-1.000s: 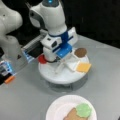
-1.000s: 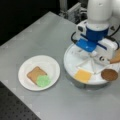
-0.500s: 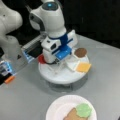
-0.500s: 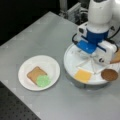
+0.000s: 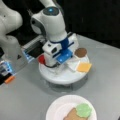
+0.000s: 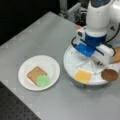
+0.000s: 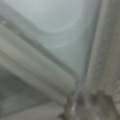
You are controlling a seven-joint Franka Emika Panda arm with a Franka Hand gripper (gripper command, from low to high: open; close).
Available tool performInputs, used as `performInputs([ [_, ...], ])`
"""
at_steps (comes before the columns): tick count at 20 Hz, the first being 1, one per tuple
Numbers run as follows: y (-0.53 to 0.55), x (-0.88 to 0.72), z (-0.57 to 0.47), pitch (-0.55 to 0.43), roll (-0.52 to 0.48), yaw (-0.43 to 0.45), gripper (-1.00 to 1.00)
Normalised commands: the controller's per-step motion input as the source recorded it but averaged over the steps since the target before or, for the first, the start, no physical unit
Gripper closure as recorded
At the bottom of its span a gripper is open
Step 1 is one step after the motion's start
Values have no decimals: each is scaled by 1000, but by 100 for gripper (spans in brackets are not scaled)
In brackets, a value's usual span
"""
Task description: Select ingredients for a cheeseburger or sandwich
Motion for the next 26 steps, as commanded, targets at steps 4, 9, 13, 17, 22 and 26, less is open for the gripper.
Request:
performInputs([
  [4, 12, -34, -155, -95, -165, 97, -100],
  [9, 22, -130, -144, -97, -254, 545, -100],
  [13, -10, -155, -119, -77, -122, 860, -100],
  [17, -34, -140, -88, -18, 90, 809, -100],
  [22, -60, -72, -48, 64, 232, 673, -100],
  [26, -23, 50, -9, 41, 127, 641, -100],
])
